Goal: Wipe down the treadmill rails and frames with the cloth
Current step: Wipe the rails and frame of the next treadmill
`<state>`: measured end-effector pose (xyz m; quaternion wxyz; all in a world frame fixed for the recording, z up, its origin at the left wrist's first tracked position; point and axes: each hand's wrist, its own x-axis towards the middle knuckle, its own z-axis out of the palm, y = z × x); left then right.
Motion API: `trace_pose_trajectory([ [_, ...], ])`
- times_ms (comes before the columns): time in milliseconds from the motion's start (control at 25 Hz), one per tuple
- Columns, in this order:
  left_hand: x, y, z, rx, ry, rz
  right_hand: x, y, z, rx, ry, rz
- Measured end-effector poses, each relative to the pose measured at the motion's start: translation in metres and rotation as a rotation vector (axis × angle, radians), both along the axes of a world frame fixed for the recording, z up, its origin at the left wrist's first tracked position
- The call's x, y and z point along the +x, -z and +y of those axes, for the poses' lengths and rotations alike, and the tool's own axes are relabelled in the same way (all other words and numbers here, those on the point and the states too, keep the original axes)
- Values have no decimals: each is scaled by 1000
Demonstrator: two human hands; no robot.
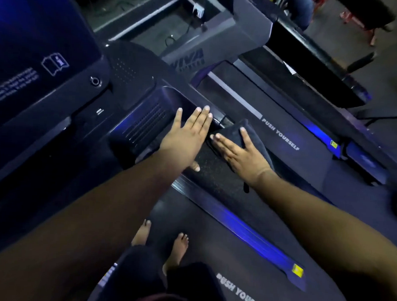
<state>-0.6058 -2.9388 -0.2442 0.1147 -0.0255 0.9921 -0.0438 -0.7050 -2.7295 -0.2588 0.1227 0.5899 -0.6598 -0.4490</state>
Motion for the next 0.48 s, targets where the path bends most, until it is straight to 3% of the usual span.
trace_pose_trajectory([
  [240, 1, 1, -2, 48, -12, -54, 12, -13, 62, -90, 42, -111],
  [480, -3, -6, 0, -26, -25, 14, 1, -16, -7, -199, 81, -196],
])
